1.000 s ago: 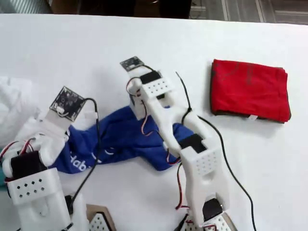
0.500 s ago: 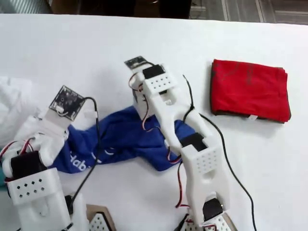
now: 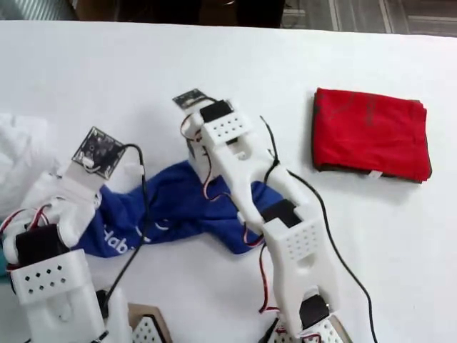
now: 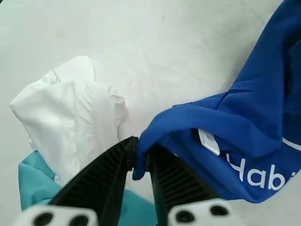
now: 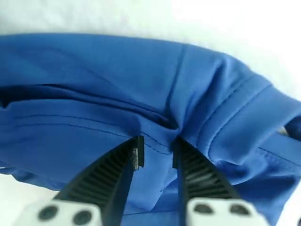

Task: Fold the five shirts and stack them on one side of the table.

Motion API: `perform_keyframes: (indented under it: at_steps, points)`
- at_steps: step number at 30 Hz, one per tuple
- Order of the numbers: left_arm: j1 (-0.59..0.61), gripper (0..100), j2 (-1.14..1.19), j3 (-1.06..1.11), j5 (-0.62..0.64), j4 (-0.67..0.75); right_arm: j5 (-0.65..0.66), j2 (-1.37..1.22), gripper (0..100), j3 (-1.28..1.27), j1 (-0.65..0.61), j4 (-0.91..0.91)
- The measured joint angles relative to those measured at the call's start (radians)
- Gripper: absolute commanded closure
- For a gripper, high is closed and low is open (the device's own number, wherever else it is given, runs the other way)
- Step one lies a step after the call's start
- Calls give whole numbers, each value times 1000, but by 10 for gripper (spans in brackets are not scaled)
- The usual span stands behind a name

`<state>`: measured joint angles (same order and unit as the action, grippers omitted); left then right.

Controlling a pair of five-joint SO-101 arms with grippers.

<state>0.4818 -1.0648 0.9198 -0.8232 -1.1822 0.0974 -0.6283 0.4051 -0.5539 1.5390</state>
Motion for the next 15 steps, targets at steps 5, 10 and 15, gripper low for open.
perform_keyframes:
  at_steps: [5, 10, 15]
  points:
    - [0, 973, 0, 0, 0, 0, 0, -49, 889, -2, 3, -15]
    - [0, 973, 0, 0, 0, 0, 0, -78, 921, 2, 15, -15]
    - [0, 973, 0, 0, 0, 0, 0, -80, 980, 2, 34, -15]
